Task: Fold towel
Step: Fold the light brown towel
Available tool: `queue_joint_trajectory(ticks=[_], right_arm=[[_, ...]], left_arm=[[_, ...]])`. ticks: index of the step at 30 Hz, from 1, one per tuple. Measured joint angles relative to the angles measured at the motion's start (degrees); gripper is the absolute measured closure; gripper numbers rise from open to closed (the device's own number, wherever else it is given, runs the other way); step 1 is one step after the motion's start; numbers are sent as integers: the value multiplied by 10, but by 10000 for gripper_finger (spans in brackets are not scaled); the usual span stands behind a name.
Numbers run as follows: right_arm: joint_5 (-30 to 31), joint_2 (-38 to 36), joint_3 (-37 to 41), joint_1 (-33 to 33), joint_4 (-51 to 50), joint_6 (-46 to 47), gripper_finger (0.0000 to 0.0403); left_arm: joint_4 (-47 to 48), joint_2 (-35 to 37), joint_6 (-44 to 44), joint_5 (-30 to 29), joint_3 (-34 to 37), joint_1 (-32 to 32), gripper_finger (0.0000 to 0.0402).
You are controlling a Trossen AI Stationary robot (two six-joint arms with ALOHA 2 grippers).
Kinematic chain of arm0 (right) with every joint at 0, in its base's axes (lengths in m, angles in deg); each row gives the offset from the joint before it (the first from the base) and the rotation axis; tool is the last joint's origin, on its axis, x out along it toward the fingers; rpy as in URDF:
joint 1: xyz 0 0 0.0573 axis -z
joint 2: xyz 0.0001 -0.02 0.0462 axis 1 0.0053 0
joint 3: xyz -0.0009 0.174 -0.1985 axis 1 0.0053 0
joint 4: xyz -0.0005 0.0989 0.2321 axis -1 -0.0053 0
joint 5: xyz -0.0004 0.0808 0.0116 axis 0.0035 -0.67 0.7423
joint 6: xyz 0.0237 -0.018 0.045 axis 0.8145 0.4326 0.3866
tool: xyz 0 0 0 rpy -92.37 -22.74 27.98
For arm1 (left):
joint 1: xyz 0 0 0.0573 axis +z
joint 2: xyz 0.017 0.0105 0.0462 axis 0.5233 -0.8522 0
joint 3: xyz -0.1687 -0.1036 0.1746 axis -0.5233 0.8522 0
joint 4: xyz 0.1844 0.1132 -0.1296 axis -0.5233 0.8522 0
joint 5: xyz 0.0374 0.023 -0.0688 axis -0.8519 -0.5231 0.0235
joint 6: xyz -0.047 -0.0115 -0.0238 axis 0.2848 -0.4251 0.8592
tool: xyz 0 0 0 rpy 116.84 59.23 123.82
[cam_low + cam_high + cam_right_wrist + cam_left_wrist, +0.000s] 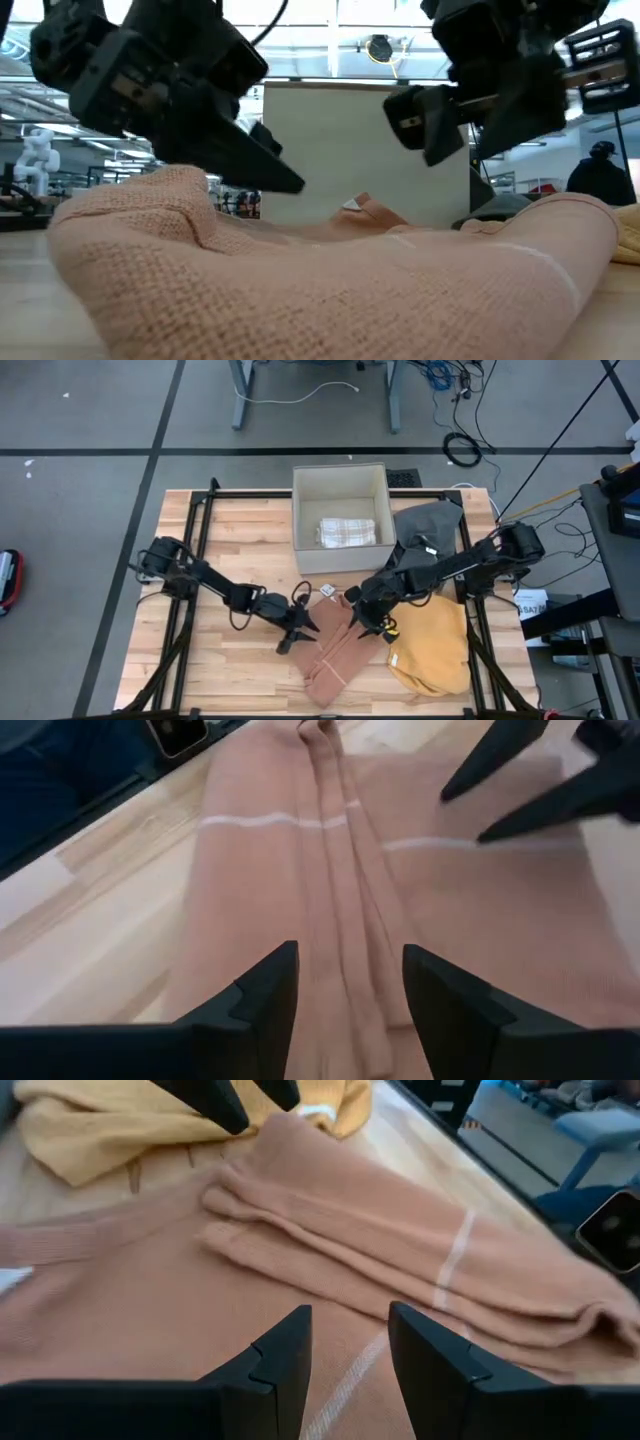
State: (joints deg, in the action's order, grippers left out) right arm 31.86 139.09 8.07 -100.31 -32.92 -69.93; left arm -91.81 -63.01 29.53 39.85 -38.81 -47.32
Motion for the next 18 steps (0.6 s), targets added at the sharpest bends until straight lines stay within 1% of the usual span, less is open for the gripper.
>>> queue_joint_trajectory(ticks=[6,11,13,16,18], right_arm=[[0,51,0,0,73,-1,236],[3,93,0,0,98,0,236],[12,102,-1,1,106,-1,236],[44,108,-5,2,108,-11,236],[51,112,-9,4,109,-19,236]], left_arm=[[0,-51,-8,1,-21,3,262],[0,-70,-5,0,-26,3,262],[1,-70,-5,-3,-26,3,262],[0,-70,-5,-5,-26,3,262],[0,-70,-5,-5,-26,4,262]])
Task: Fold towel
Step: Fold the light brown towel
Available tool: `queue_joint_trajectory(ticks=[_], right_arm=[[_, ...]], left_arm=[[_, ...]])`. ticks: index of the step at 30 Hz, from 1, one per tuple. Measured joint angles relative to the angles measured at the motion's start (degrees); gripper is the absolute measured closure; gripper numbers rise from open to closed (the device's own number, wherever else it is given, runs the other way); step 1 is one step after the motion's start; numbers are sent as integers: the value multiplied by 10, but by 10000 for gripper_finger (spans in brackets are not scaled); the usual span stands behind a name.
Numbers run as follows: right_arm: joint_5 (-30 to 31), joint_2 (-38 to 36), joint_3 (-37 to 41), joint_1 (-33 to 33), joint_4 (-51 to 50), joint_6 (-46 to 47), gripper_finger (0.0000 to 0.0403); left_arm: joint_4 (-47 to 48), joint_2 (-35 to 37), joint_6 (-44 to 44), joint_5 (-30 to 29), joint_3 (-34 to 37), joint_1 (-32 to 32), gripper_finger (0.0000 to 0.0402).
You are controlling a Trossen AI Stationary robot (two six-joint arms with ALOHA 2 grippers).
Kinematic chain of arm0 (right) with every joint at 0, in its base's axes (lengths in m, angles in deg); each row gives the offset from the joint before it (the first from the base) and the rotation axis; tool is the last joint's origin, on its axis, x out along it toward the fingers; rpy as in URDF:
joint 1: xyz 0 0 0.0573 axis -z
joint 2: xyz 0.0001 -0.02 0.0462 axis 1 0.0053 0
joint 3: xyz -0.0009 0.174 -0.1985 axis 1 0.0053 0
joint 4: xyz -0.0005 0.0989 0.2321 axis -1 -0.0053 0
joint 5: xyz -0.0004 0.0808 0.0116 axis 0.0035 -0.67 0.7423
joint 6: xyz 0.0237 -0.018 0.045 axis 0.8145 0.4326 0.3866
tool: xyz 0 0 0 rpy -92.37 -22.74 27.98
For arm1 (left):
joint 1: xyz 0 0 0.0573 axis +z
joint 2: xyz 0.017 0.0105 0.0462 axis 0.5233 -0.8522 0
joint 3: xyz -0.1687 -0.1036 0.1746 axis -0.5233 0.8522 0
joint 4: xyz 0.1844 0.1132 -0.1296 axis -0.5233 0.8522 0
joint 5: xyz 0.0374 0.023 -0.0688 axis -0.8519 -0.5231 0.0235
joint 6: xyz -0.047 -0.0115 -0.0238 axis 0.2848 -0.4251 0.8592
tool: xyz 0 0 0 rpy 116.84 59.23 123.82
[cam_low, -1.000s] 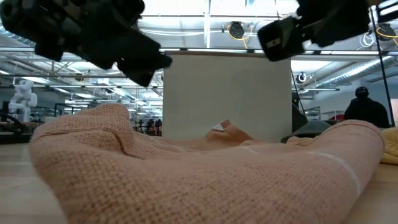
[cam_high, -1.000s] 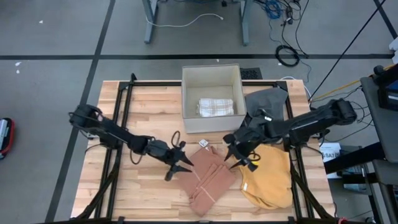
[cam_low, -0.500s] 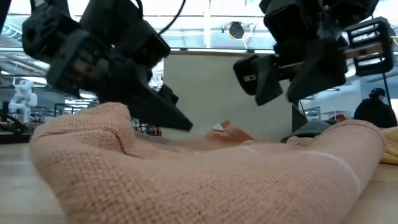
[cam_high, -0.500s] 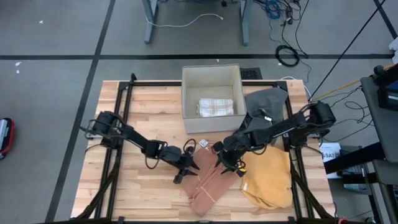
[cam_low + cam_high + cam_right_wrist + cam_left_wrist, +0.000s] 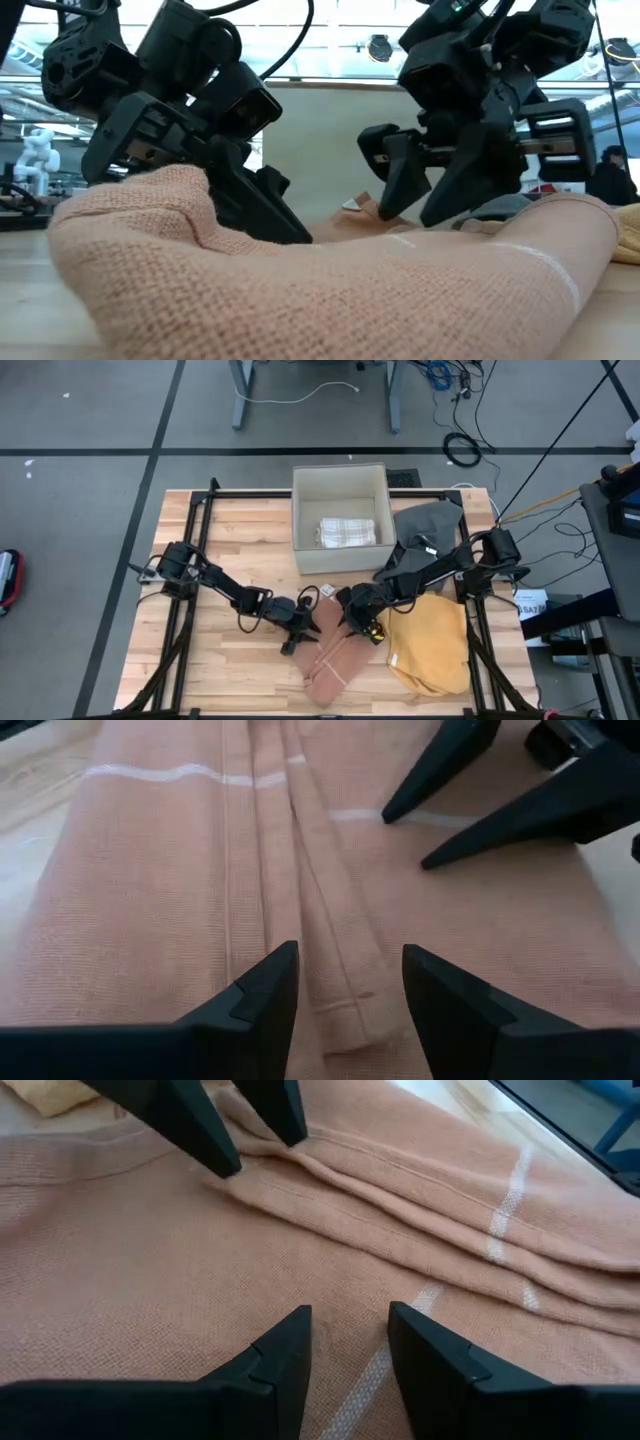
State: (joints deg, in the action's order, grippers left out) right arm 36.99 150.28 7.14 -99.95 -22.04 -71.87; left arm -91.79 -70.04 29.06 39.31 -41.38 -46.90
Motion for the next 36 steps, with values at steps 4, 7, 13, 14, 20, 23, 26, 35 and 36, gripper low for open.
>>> queue_joint_trajectory(ticks=[4,7,13,14,20,23,26,35,36], right_arm=[[-10,17,-7,8,-5,21,236],[-56,29,-9,15,-11,47,236],[-113,29,-9,17,-18,78,236],[-116,28,-9,17,-18,79,236],[-123,28,-9,17,-32,80,243],[-122,28,-9,17,-36,78,274],[-122,28,-9,17,-37,68,327],[-95,-10,-9,19,-65,61,379],[-93,-25,-9,20,-76,61,380]], left_arm=[[0,0,1,-3,0,1,262],[0,0,1,-9,0,2,262],[9,0,1,-17,0,6,262],[9,0,1,-17,0,7,262],[20,1,5,-24,0,16,262],[24,2,4,-31,0,17,262],[25,2,0,-31,0,17,262],[33,2,-2,-33,0,15,262],[34,2,-2,-33,0,15,262]])
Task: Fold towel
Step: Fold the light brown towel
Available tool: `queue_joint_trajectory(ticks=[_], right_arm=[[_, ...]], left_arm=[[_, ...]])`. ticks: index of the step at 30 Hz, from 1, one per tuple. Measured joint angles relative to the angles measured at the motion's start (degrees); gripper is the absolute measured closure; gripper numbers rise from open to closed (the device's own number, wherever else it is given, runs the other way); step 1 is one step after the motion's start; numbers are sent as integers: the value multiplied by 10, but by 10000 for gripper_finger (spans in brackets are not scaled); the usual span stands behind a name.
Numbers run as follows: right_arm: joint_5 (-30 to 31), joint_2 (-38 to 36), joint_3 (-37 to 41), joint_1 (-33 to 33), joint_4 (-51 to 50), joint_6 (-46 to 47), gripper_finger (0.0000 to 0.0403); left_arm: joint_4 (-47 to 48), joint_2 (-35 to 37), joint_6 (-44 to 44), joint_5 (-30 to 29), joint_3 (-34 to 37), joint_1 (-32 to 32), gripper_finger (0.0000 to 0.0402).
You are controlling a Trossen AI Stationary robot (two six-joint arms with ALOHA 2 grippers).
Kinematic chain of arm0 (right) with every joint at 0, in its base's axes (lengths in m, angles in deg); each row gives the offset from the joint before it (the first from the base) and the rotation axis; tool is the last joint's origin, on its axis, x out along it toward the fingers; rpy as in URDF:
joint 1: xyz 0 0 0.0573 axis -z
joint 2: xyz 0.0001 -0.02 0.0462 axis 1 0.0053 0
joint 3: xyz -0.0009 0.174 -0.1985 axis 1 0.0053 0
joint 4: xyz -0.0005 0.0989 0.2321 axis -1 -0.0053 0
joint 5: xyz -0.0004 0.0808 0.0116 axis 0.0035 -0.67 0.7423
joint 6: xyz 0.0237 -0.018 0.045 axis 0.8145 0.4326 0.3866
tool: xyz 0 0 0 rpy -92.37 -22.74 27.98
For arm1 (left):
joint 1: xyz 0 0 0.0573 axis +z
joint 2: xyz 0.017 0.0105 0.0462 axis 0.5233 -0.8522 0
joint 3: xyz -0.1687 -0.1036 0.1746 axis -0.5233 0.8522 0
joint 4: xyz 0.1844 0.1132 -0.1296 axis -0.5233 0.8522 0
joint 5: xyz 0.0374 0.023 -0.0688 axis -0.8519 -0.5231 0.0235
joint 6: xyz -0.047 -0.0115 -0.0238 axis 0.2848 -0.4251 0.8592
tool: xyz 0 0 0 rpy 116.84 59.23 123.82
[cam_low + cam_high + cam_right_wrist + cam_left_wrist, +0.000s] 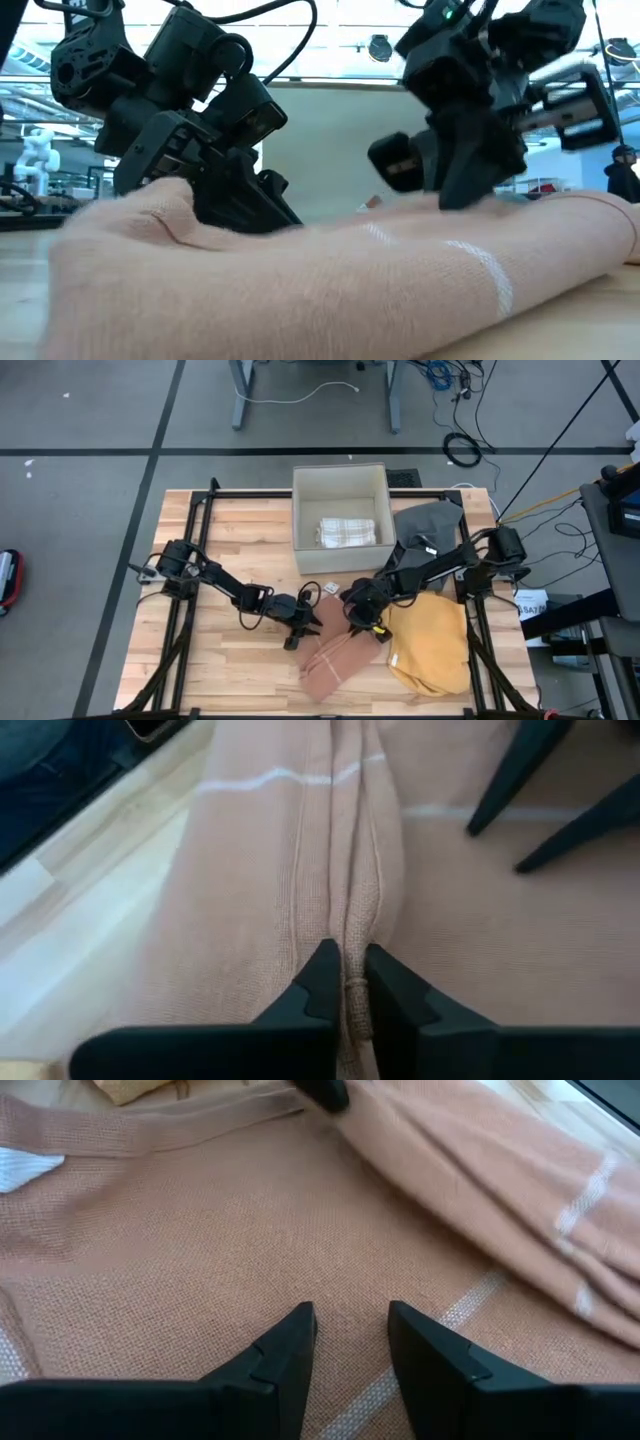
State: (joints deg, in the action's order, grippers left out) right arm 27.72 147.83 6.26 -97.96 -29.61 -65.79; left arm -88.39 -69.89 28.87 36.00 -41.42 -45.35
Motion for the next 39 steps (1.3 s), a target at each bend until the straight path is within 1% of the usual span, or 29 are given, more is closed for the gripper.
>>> queue_joint_trajectory(ticks=[2,4,8,12,18,24,28,39], right_arm=[[6,-24,0,2,-20,-3,386],[27,-41,0,2,-54,-8,390],[68,-39,0,7,-121,-11,391],[95,-22,0,7,-114,-13,390],[135,-17,0,12,-100,-26,390],[132,-10,0,19,-97,-26,390],[119,-20,0,18,-85,-25,390],[148,-15,0,38,-78,-34,390]], left_arm=[[2,0,0,0,0,0,262],[2,0,0,0,0,0,262],[3,0,-4,0,0,0,262],[4,0,-5,0,0,0,262],[5,0,-4,0,0,-3,262],[5,0,-4,-3,0,-7,262],[5,-1,-3,-6,1,-10,262],[5,-1,-3,-5,1,-10,262]])
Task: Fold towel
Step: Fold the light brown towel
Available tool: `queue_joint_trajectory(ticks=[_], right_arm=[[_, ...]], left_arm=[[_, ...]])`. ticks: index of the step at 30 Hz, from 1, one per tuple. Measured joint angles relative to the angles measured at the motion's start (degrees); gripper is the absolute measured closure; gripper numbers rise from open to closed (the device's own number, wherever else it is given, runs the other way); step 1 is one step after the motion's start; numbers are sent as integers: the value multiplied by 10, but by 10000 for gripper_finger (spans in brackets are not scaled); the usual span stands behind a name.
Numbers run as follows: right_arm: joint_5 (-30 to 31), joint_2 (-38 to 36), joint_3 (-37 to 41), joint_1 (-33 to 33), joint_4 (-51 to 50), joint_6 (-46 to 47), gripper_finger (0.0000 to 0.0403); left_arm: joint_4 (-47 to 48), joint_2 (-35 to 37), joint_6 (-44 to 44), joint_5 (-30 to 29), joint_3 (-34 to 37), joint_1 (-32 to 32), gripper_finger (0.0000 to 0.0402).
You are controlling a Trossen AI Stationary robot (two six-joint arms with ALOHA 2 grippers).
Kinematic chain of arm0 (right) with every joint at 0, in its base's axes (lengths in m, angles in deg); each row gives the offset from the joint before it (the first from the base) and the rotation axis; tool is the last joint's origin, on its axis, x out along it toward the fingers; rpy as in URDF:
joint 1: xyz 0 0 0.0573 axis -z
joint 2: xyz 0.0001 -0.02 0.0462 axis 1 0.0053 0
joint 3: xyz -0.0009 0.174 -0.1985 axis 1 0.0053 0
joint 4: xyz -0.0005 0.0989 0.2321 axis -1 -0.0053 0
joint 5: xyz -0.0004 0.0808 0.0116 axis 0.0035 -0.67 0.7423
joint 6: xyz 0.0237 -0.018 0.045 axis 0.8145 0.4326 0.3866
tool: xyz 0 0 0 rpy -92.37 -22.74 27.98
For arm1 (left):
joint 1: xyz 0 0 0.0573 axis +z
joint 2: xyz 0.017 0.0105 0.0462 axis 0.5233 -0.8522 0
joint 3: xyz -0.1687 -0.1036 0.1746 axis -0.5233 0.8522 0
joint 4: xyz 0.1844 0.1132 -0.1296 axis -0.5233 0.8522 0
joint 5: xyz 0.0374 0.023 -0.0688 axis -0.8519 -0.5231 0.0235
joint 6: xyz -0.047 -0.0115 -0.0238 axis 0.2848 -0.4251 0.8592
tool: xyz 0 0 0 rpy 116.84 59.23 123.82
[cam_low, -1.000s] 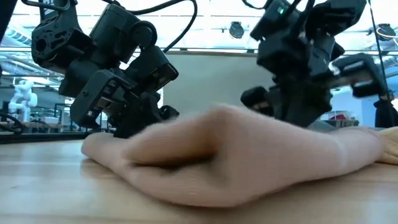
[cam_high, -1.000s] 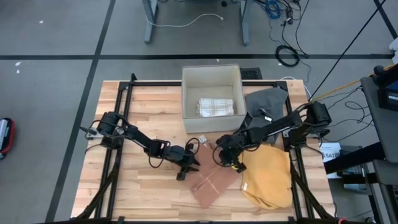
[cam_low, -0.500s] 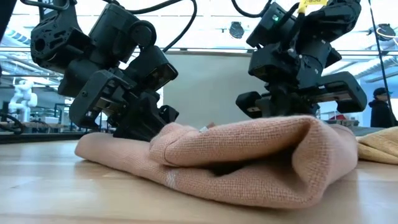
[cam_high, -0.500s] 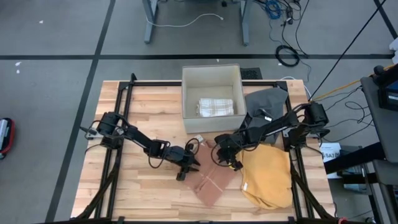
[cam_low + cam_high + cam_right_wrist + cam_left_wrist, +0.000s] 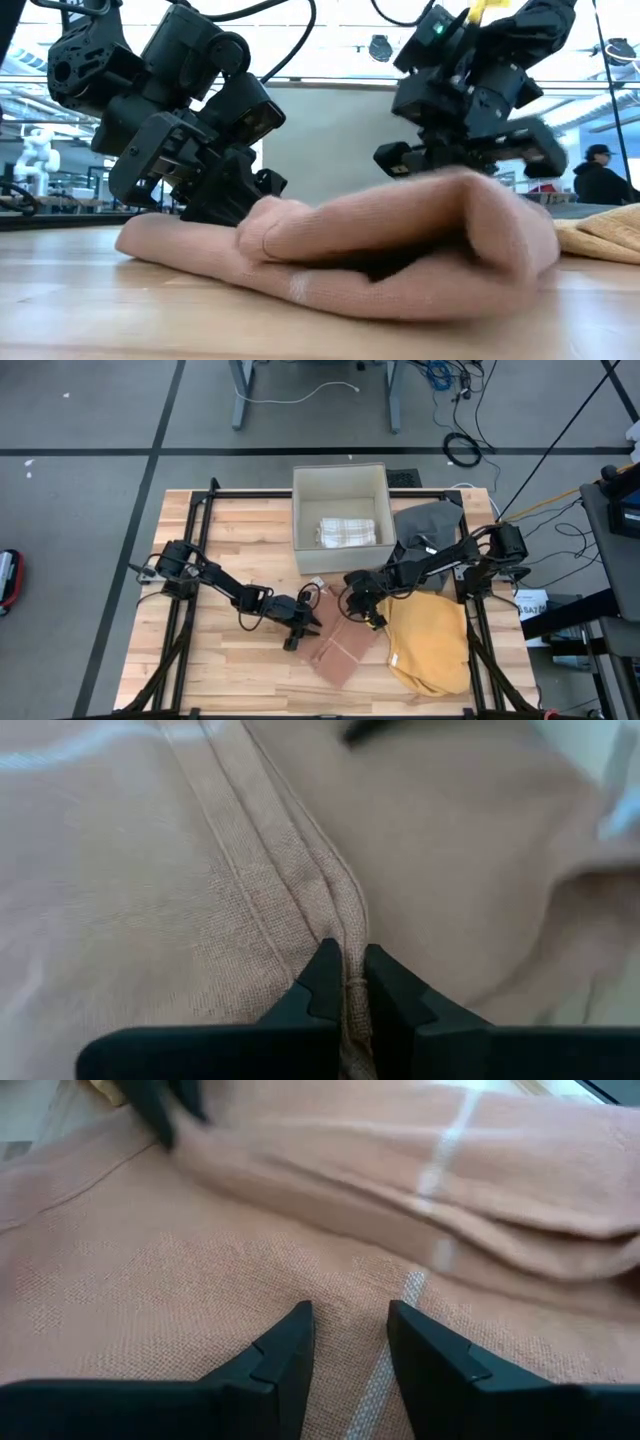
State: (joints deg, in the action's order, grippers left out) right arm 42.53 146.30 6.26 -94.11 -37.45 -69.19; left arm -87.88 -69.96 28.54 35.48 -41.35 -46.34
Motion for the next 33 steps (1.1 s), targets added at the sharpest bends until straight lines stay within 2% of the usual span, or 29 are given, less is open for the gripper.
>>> queue_joint_trajectory(ticks=[5,10,16,20,25,29,33], right_arm=[[-3,33,-2,7,25,6,383],[0,41,-2,7,36,21,342],[43,-2,1,6,-9,20,280],[56,-49,1,4,-41,22,254],[35,-81,1,-17,-64,26,244],[-8,-83,1,-49,-73,23,246],[-16,-83,1,-87,-78,20,250]], left_arm=[[0,0,0,0,0,0,262],[0,0,0,1,0,0,262],[0,0,0,2,0,0,262],[0,0,0,-1,0,0,262],[0,0,-12,-5,0,0,262],[15,15,-18,-7,1,0,262],[51,37,-32,-13,2,0,262]])
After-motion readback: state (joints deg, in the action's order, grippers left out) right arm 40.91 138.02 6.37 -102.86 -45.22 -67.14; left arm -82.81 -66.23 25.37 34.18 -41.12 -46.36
